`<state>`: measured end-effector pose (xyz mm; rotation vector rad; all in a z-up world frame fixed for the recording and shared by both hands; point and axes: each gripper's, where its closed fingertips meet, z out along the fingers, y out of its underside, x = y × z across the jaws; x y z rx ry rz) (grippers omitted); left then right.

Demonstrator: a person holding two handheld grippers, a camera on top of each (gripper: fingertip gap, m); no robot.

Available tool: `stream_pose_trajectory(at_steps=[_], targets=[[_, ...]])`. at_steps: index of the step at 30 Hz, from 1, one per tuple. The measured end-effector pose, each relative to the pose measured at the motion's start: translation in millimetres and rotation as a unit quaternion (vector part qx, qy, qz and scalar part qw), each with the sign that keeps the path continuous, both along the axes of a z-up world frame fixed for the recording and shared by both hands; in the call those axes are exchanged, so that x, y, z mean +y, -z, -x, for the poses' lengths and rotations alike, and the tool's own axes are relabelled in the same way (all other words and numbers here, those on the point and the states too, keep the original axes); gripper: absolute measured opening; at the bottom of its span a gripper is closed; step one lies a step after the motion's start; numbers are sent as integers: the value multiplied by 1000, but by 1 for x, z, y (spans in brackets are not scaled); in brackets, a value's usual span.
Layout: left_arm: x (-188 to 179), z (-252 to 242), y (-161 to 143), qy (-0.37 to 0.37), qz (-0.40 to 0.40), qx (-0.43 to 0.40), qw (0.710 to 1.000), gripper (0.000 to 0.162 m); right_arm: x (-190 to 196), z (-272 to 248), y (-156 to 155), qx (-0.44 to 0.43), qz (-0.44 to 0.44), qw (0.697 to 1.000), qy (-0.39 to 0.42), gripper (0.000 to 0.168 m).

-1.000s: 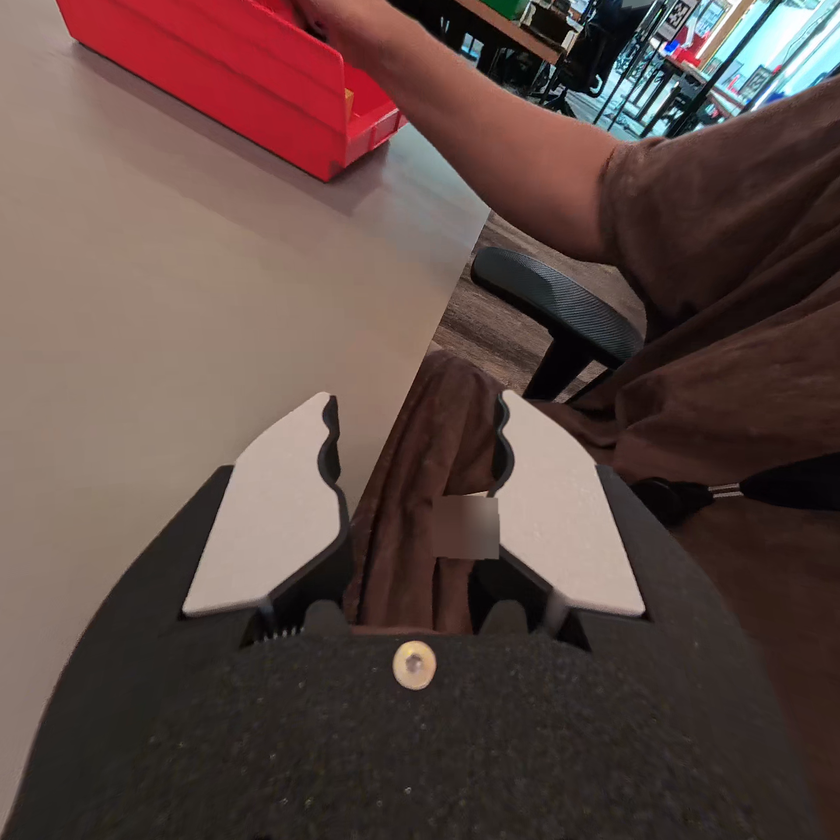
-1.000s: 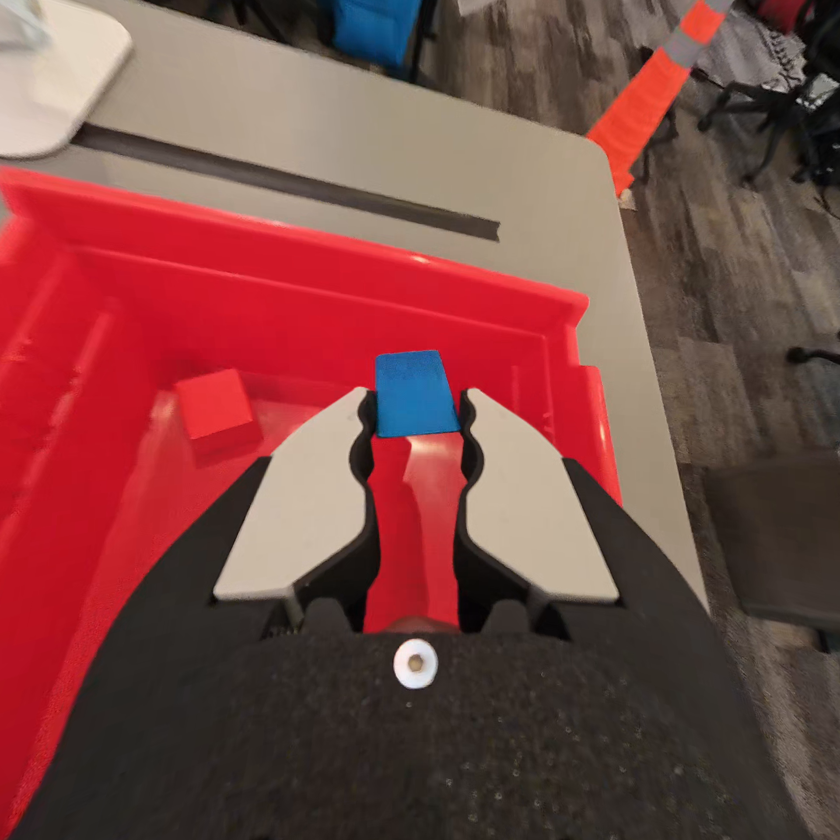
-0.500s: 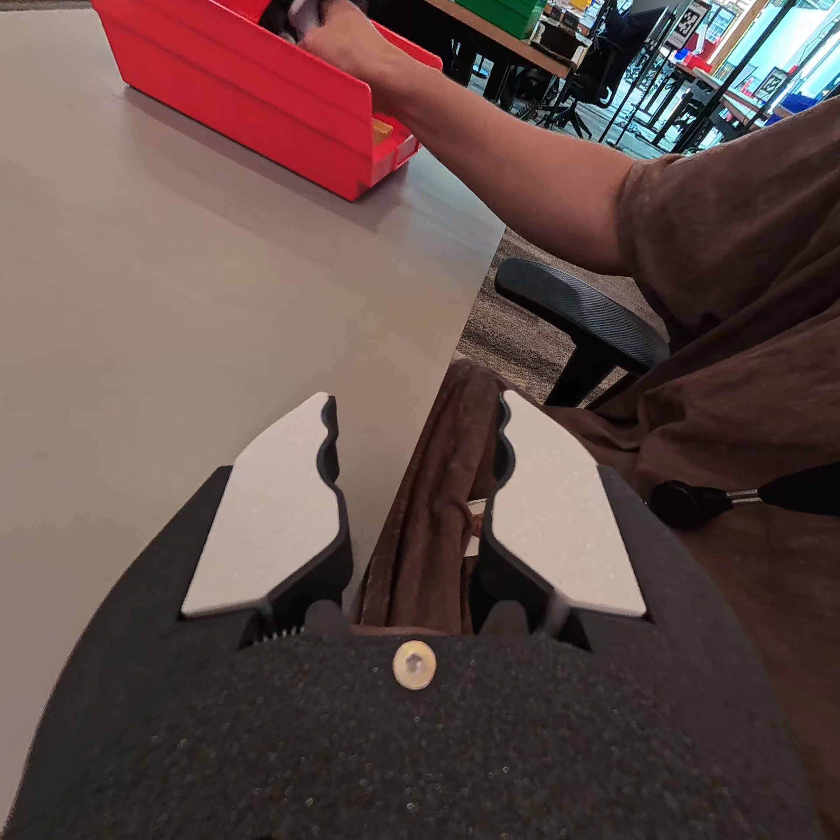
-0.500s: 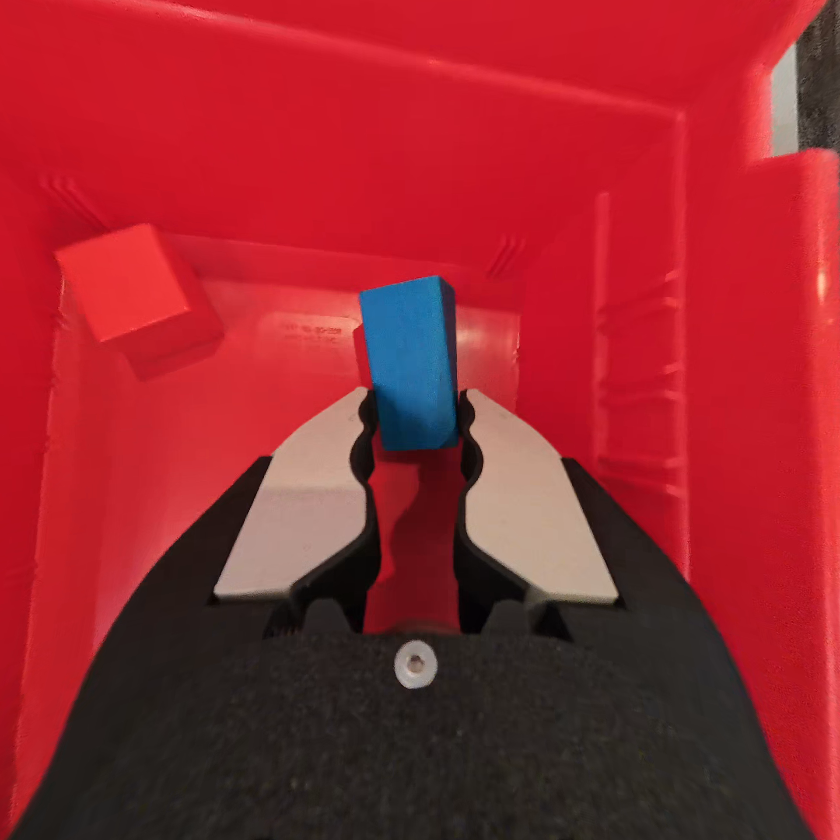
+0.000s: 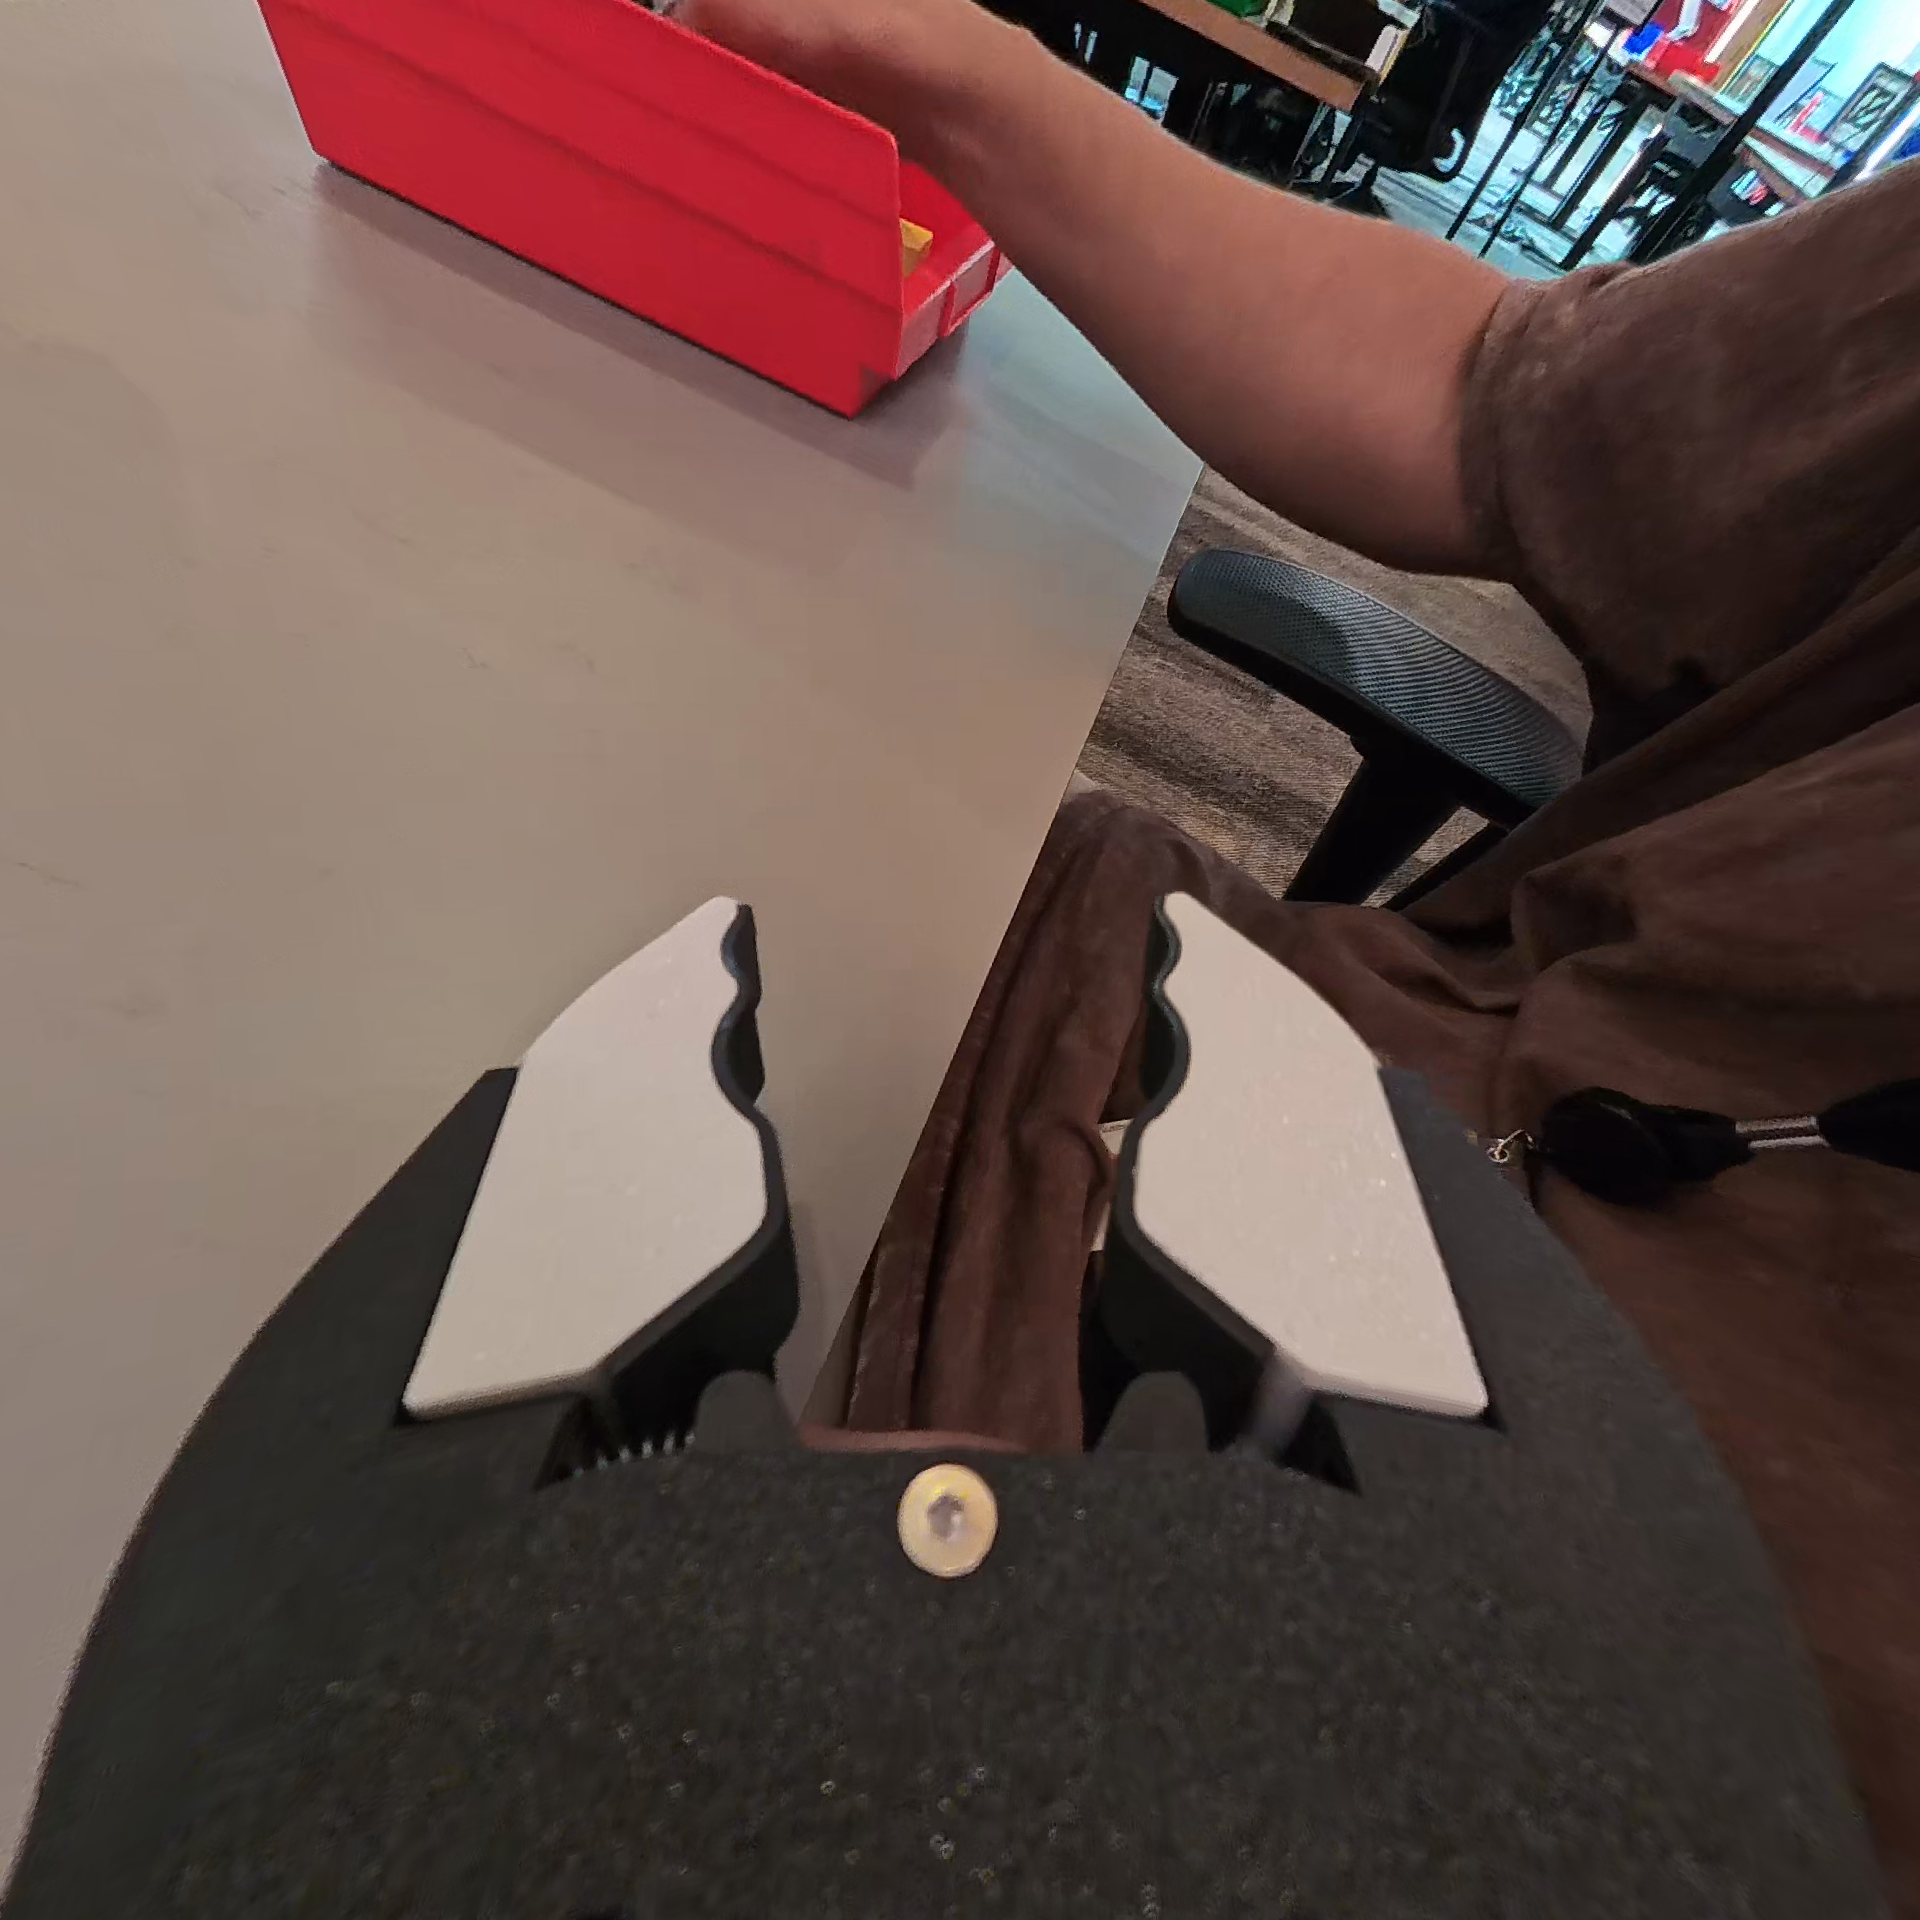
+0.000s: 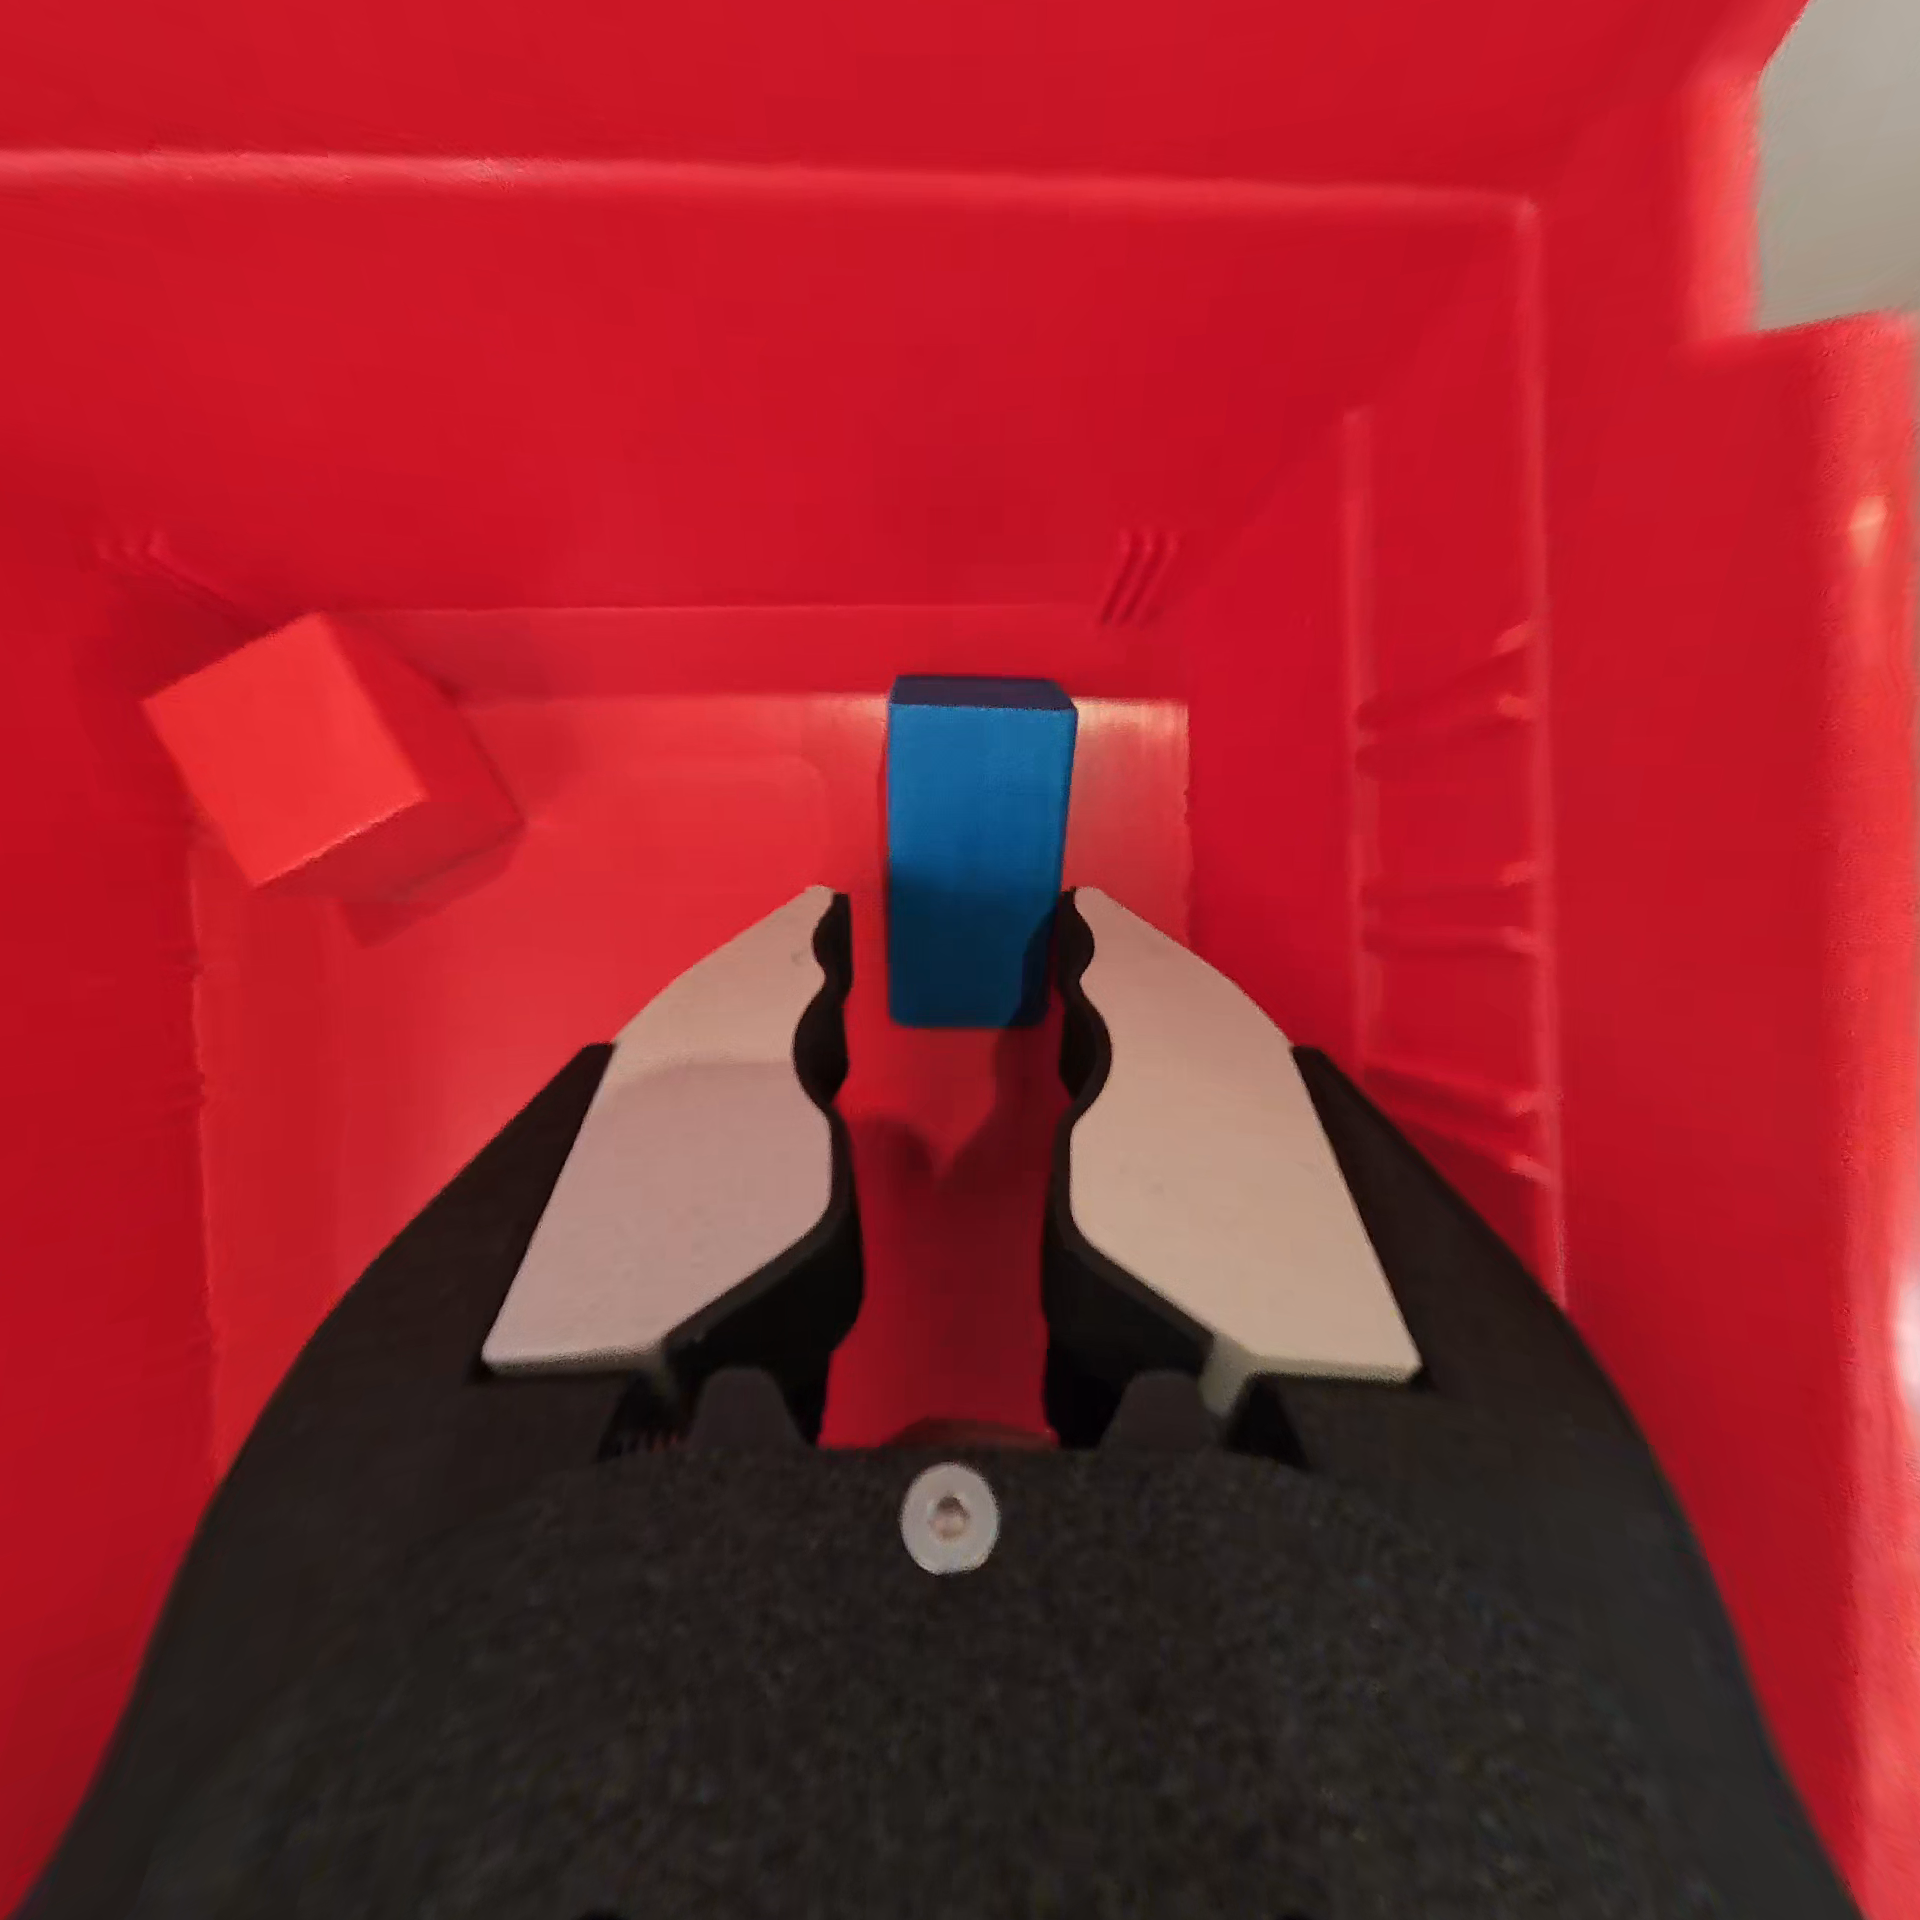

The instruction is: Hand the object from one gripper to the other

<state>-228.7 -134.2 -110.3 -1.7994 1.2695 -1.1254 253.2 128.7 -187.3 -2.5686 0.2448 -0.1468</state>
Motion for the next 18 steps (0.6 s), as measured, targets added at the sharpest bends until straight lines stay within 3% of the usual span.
stream_pose_trajectory(at_steps=[2, 4, 6, 8, 10, 13, 16, 18], targets=[[3, 1, 0, -7, -6, 0, 1000, 71, 1, 6, -30, -13, -53, 998, -13, 39], [5, 3, -2, -11, 0, -8, 1000, 70, -6, 20, -81, -37, -131, 990, -42, 40], [11, 6, -3, -22, -3, -13, 1000, 70, -26, 51, -139, -68, -228, 966, -98, 43], [20, 12, -6, -41, -24, -17, 999, 71, -61, 95, -176, -79, -306, 936, -153, 47], [32, 19, -12, -65, -57, -24, 996, 71, -104, 160, -181, -25, -370, 900, -230, 48], [48, 29, -22, -94, -100, -40, 990, 70, -169, 240, -155, 71, -425, 855, -289, 53], [67, 40, -24, -133, -119, -35, 983, 80, -207, 283, -122, 134, -433, 838, -304, 54], [85, 51, -29, -184, -128, -27, 974, 83, -215, 293, -107, 147, -403, 847, -314, 55]])
